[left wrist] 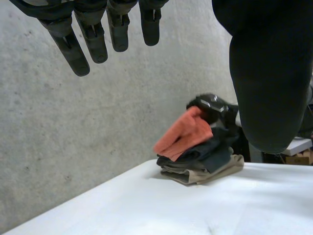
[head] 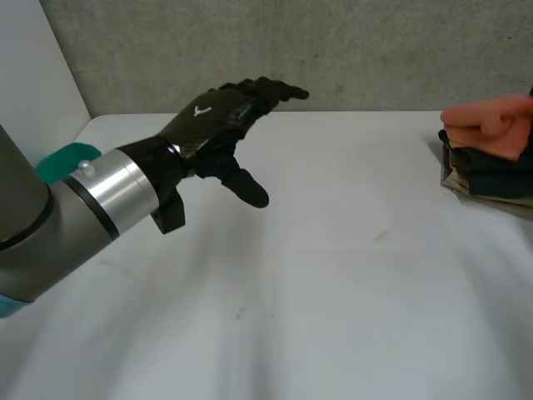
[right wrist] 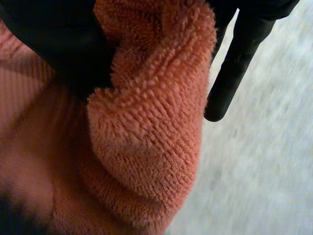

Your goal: Fold the laundry.

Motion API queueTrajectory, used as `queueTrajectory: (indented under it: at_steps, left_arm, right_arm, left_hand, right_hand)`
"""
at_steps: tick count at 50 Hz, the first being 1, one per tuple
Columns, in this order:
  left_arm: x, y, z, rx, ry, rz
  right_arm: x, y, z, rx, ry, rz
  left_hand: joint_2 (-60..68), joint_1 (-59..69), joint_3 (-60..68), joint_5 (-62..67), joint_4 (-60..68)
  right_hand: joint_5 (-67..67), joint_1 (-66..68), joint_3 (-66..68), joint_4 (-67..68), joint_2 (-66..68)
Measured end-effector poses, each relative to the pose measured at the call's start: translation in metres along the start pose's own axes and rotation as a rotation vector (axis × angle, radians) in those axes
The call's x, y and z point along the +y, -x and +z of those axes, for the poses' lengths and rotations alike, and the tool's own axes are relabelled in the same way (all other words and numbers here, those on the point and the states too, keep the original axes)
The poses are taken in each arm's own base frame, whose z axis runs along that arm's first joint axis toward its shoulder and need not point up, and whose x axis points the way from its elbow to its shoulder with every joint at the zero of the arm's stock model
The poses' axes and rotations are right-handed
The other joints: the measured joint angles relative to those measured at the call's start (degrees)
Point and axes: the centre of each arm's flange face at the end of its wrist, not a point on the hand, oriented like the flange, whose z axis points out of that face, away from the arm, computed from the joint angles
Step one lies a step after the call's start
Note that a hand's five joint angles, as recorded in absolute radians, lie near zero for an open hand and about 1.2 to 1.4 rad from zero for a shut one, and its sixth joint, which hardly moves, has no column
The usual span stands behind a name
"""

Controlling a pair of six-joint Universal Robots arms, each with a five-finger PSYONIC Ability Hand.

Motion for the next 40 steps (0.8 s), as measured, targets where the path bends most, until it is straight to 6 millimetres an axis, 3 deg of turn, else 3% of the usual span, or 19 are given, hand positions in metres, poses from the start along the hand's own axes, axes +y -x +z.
queueTrajectory:
  at_steps: [2,6,9,13,14,17,21,24,30,34,40]
  left_arm:
    - [0.007,-0.001,0.001,0.005,0.012,-0.003]
    - [0.013,-0.001,0.002,0.009,0.025,-0.002]
    - [0.015,-0.001,0.003,0.010,0.029,0.004]
    - [0.014,-0.001,0.004,0.012,0.026,0.014]
    - [0.012,-0.001,0.004,0.013,0.023,0.018]
    - [0.009,-0.003,0.004,0.015,0.018,0.023]
    - [0.005,-0.005,0.003,0.020,0.015,0.023]
    - [0.002,-0.009,0.000,0.026,0.012,0.021]
    - [-0.004,-0.018,-0.007,0.039,-0.001,0.015]
    - [-0.008,-0.022,-0.011,0.042,-0.014,0.010]
    - [-0.022,-0.028,-0.014,0.047,-0.065,0.009]
  right_arm:
    - [0.033,-0.009,-0.017,-0.026,0.052,-0.004]
    - [0.065,-0.016,-0.038,-0.055,0.113,-0.018]
    - [0.072,-0.018,-0.045,-0.072,0.135,-0.031]
    - [0.067,-0.016,-0.044,-0.080,0.136,-0.034]
    - [0.057,-0.015,-0.039,-0.080,0.124,-0.032]
    - [0.034,-0.014,-0.030,-0.062,0.098,-0.014]
    - [0.008,-0.016,-0.023,-0.009,0.085,0.015]
    - [-0.021,-0.021,-0.022,0.056,0.098,0.049]
    - [-0.058,-0.037,-0.034,0.146,0.228,0.047]
    - [-0.071,-0.055,-0.045,0.229,0.360,-0.048]
    - [-0.099,-0.097,-0.050,0.435,0.527,-0.380]
  left_hand:
    - [0.00,0.00,0.00,0.00,0.00]
    - [0.00,0.00,0.00,0.00,0.00]
    - [0.00,0.00,0.00,0.00,0.00]
    - [0.00,0.00,0.00,0.00,0.00]
    - [0.00,0.00,0.00,0.00,0.00]
    - [0.00,0.00,0.00,0.00,0.00]
    - [0.00,0.00,0.00,0.00,0.00]
    - [0.00,0.00,0.00,0.00,0.00]
    - [0.00,0.00,0.00,0.00,0.00]
    - [0.00,0.00,0.00,0.00,0.00]
    - [0.00,0.00,0.00,0.00,0.00]
  right_hand:
    - [0.99,0.00,0.00,0.01,0.00]
    - [2.69,0.00,0.00,0.04,0.00]
    - [4.07,0.00,0.00,0.05,0.00]
    - [3.54,-0.01,-0.79,-0.92,-0.33]
    - [-5.99,-2.08,-9.88,-11.27,-8.12]
    - [-31.98,-28.63,-36.06,-37.97,-36.75]
    - [-48.80,-44.82,-53.26,-54.86,-51.88]
    - [-50.48,-45.24,-54.86,-56.57,-52.80]
    - [-50.48,-45.24,-54.86,-56.57,-52.80]
    - [-50.48,-45.24,-54.86,-56.57,-52.80]
    - [-50.48,-45.24,-54.86,-56.57,-52.80]
